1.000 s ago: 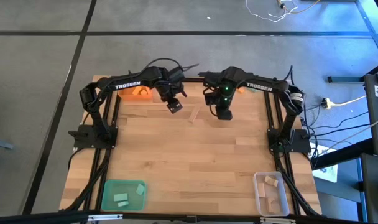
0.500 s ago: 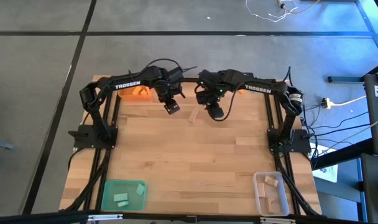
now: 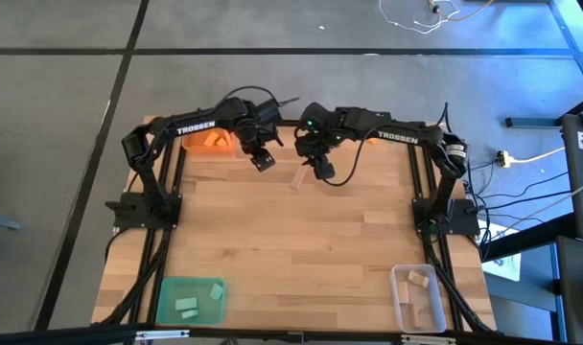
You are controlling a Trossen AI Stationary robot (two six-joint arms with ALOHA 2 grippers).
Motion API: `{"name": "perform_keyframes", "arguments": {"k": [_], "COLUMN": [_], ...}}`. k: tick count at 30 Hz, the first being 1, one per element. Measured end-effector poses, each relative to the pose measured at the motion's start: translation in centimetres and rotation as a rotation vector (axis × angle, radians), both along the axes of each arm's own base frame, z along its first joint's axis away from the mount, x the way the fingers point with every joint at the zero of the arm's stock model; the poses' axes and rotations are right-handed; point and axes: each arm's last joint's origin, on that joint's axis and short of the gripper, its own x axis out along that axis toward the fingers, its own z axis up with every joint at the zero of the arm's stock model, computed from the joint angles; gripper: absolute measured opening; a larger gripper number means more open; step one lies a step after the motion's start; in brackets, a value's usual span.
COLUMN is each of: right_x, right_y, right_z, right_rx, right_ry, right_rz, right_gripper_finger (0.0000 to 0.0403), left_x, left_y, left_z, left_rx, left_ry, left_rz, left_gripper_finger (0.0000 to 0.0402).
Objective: Sort & place blocks by color
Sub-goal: Put the brown block into the transparent bin
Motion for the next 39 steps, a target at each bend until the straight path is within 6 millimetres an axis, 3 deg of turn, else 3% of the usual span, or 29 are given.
{"name": "perform_keyframes", "arguments": {"k": [7, 19, 25, 31, 39], "right_x": [0.4, 0.0, -1.5, -3.7, -6.1], "right_y": [0.6, 0.4, -0.4, -1.7, -2.3], "right_z": [-0.3, -0.5, -0.8, -0.2, 0.0], "right_rx": [-0.107, -0.099, -0.070, 0.067, 0.190], "right_ry": [0.040, 0.081, 0.199, 0.241, 0.353], "right_rz": [-0.037, -0.050, -0.050, -0.091, -0.067], "right_gripper_finger": [0.0152, 0.0152, 0.0152, 0.0152, 0.0152], "left_x": [-0.5, -0.4, 0.6, 3.2, 4.3], "left_y": [0.9, 0.9, 0.9, -0.8, -2.6], "left_z": [0.0, 0.0, 0.3, 0.1, -0.1], "left_rx": [-0.008, -0.060, -0.044, -0.016, 0.089], "left_ry": [-0.003, -0.034, -0.124, -0.282, -0.263], "left_rz": [0.026, 0.066, 0.135, 0.144, 0.319], "left_gripper_finger": [0.0157, 0.0157, 0.0157, 0.0157, 0.0157]}}
